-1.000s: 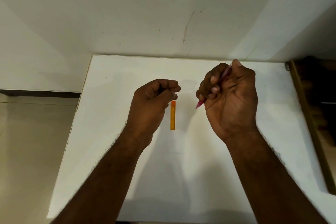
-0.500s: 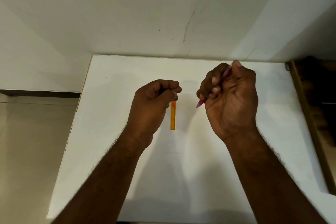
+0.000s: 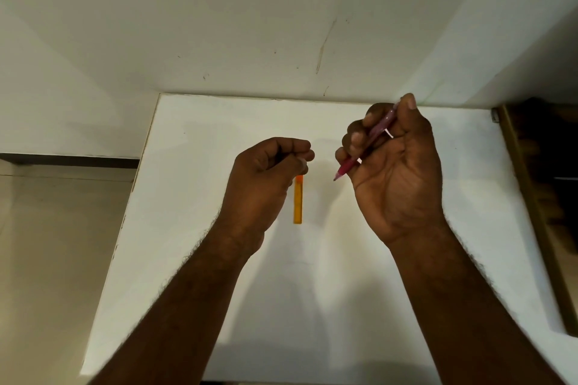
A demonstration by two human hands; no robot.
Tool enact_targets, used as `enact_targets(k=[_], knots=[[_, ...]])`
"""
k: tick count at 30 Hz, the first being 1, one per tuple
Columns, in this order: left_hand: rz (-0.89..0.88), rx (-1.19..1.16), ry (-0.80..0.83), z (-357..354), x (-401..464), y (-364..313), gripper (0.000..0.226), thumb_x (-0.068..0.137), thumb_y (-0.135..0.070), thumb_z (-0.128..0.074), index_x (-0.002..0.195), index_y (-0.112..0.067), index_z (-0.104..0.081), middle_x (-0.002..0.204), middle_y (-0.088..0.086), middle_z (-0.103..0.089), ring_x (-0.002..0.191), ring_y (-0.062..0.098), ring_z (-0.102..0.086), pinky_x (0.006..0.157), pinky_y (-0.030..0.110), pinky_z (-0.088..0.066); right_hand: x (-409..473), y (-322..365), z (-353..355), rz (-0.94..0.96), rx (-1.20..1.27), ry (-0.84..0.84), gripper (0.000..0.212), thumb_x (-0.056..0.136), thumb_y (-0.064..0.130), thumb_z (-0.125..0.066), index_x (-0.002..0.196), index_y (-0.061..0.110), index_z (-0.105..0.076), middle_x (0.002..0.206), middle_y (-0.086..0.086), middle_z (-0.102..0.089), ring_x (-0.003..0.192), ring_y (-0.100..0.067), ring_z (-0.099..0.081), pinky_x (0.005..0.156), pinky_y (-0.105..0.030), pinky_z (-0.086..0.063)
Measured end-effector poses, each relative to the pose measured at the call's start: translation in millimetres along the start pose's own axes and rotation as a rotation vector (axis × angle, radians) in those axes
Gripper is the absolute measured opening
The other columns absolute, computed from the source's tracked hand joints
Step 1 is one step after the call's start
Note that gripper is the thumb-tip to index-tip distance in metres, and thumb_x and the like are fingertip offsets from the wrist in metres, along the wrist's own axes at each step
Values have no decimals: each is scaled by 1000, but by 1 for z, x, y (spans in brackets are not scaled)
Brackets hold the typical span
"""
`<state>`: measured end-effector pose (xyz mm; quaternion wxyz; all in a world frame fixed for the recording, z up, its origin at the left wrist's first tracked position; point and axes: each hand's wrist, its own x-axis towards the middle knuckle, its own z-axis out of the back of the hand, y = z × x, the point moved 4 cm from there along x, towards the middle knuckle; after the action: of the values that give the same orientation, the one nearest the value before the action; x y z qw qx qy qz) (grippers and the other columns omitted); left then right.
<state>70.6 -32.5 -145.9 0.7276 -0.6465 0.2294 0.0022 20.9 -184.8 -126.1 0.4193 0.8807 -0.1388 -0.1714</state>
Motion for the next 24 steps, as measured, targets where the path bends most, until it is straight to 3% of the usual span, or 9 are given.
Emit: enact_targets(k=[3,10,18,24], knots=[[-1,-4,4,0,0,0,25,93,-5,-60,109,-16,-75,103,-4,-80,95,11,-74,79,17,-56,-2,0,-1,-17,42,17,43,101,47,-40,83,16,-64,70,-4,-60,66,-16,-52,75,-34,-47],[-6,8,-6,0,0,0,24,93,-6,-61,108,-18,-75,102,-5,-80,94,11,-74,78,17,-56,-2,2,-5,-27,110,56,43,98,42,-36,80,6,-54,64,0,-54,60,-19,-35,65,-36,-39],[-5,3,-8,0,0,1,23,93,-6,-61,106,-19,-76,101,-5,-80,94,11,-74,78,18,-57,-2,4,-3,-13,160,5,40,90,45,-46,80,7,-53,66,0,-52,61,-19,-33,65,-36,-36],[-6,-9,-5,0,1,1,23,93,-6,-61,108,-15,-76,103,-3,-80,94,12,-74,77,15,-56,-2,5,-4,26,96,-24,36,94,38,-40,77,7,-49,62,1,-51,60,-18,-30,64,-36,-34]])
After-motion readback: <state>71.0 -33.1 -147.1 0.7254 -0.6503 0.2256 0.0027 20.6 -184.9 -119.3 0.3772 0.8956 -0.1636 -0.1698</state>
